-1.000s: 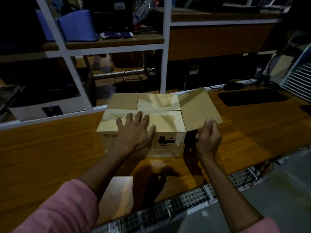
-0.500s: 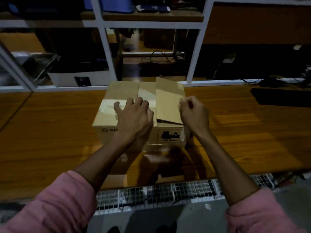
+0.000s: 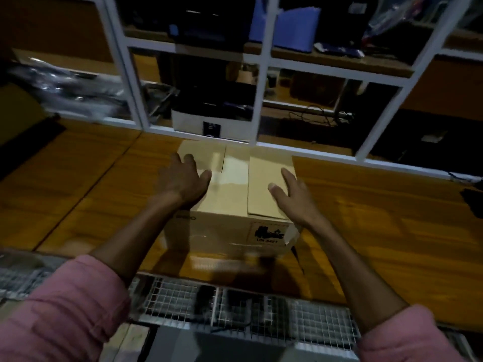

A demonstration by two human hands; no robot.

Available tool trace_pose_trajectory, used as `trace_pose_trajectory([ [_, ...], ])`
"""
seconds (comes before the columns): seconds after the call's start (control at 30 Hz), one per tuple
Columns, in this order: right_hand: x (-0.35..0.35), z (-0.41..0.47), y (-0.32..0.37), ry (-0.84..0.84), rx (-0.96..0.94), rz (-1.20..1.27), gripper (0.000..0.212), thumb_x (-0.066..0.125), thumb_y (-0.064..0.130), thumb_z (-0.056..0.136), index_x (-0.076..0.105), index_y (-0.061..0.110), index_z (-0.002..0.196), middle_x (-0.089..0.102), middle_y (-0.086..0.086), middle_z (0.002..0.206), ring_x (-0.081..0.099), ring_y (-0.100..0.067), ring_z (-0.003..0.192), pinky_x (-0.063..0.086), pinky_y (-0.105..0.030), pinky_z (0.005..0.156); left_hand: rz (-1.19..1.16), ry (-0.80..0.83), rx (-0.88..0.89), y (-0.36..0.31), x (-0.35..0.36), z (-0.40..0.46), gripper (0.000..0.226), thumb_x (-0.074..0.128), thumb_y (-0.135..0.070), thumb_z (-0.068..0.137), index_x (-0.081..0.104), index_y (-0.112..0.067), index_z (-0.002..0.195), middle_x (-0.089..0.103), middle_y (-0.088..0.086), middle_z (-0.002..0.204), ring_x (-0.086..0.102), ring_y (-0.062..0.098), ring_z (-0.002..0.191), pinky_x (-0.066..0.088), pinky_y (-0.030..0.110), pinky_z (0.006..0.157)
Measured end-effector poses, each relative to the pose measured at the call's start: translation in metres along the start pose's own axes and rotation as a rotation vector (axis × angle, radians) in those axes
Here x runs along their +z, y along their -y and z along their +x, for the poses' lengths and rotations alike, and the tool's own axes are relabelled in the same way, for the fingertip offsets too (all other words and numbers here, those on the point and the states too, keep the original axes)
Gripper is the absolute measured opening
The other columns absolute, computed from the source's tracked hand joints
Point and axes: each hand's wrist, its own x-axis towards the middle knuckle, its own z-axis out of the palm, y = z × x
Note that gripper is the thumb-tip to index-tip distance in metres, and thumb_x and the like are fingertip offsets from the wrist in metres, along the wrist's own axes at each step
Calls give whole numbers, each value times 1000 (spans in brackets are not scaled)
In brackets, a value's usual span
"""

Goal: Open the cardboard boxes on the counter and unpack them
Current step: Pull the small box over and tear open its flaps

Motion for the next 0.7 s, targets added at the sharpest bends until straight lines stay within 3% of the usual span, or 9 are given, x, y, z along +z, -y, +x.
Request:
trace_pose_trajectory([
  [0.13, 76, -1, 90, 14, -50, -18, 73, 43, 63, 99, 17, 32, 161, 13, -8, 169, 19, -34, 153, 26, -49, 118, 43, -43, -8, 104, -50, -2, 51, 42, -59, 93, 56, -17, 117, 42, 13, 142, 56, 37, 108, 51, 47, 87],
  [0.23, 129, -3, 151, 13, -55, -1, 74, 40, 63, 100, 16, 29, 162, 3, -9, 170, 18, -36, 153, 27, -48, 118, 23, -85, 13, 170, -95, 0, 55, 41, -61, 89, 60, -21, 122, 45, 9, 143, 55, 37, 114, 50, 52, 93],
  [0.37, 194, -7, 220, 47, -47, -31, 73, 35, 61, 102, 10, 27, 162, -10, -5, 170, 12, -37, 154, 23, -47, 119, 79, -106, -26, 249, -134, 9, 52, 38, -64, 85, 62, -28, 114, 54, 5, 133, 57, 37, 108, 50, 53, 91],
  [0.5, 232, -3, 264, 62, -106, -214, 75, 30, 60, 104, 10, 18, 162, -11, -4, 170, -1, -37, 155, 15, -51, 122, 113, -13, -38, 311, -126, 13, 63, 27, -68, 90, 49, -28, 133, 41, 2, 150, 48, 43, 122, 44, 54, 98],
  [0.7, 256, 20, 285, 5, -143, -340, 73, 27, 57, 104, 18, 13, 161, 3, -7, 170, 2, -34, 154, 16, -53, 123, 135, 15, -9, 337, -129, 45, 61, 29, -63, 97, 39, -29, 147, 28, 1, 162, 37, 46, 134, 36, 56, 103],
])
